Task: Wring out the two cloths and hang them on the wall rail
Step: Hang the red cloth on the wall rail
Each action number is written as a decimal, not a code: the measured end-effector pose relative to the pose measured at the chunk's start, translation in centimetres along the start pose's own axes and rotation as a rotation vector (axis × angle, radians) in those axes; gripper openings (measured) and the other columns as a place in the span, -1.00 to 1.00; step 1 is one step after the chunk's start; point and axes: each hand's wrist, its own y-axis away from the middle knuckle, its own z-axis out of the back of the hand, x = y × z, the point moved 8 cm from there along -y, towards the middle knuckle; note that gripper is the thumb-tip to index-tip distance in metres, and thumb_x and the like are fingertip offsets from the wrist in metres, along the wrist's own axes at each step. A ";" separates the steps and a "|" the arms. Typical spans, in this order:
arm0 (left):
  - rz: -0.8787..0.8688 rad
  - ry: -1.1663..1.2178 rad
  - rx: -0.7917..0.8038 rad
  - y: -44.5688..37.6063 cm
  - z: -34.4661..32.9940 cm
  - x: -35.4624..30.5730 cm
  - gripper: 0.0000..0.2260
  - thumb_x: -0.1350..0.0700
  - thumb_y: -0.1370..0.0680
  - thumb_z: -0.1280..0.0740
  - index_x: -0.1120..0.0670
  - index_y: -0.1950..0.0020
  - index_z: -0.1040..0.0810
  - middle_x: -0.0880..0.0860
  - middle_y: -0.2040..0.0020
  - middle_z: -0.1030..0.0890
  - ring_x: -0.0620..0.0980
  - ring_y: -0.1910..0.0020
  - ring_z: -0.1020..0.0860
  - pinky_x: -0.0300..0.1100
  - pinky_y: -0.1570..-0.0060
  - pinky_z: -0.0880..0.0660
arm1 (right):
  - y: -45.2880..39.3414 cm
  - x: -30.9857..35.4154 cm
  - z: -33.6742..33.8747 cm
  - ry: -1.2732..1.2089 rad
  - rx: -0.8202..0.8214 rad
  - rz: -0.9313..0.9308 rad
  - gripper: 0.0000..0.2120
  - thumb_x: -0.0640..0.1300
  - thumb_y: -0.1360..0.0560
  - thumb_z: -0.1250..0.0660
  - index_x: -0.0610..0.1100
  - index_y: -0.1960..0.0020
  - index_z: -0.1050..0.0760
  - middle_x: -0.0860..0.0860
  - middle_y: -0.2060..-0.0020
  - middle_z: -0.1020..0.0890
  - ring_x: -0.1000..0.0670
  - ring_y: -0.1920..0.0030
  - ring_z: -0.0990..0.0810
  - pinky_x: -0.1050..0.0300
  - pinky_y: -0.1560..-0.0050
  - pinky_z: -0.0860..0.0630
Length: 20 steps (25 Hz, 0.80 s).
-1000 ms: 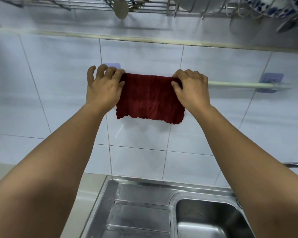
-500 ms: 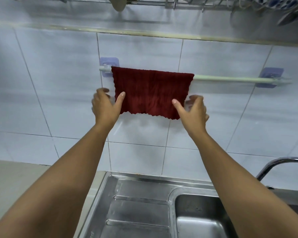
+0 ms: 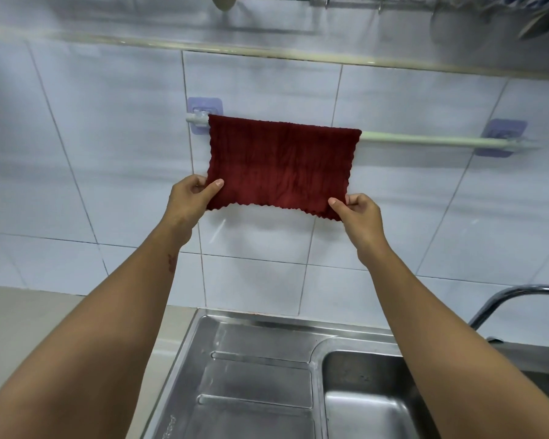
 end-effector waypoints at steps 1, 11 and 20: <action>-0.011 -0.013 -0.005 0.2 0.3 -0.2 -0.82 0.09 -0.52 -0.41 0.12 0.22 -0.50 0.17 0.23 -0.64 0.10 0.21 -0.61 0.00 -0.01 -0.56 | 0.1 0.0 0.1 0.001 0.008 -0.003 -0.82 -0.06 -0.45 -0.44 -0.08 0.15 -0.45 -0.01 0.20 -0.62 0.09 0.21 -0.57 0.22 0.11 -0.45; -0.069 -0.258 -0.140 0.3 2.9 -0.3 -0.88 0.09 -0.54 -0.36 0.11 0.16 -0.54 0.07 0.22 -0.66 -0.02 0.22 -0.61 -0.24 0.10 -0.47 | 0.4 0.7 -0.5 0.160 0.028 0.012 -0.84 -0.17 -0.45 -0.42 -0.07 0.03 -0.46 -0.02 0.09 -0.66 -0.05 0.02 -0.64 0.07 -0.08 -0.52; 0.009 -0.191 -0.146 0.8 3.2 1.6 -0.85 0.06 -0.53 -0.37 0.14 0.10 -0.58 0.06 0.20 -0.69 0.05 0.15 -0.68 0.04 -0.14 -0.56 | 1.2 -0.1 0.0 0.243 0.036 -0.007 -0.93 -0.11 -0.48 -0.37 -0.07 0.12 -0.49 -0.02 0.12 -0.69 -0.07 0.04 -0.66 0.09 0.01 -0.49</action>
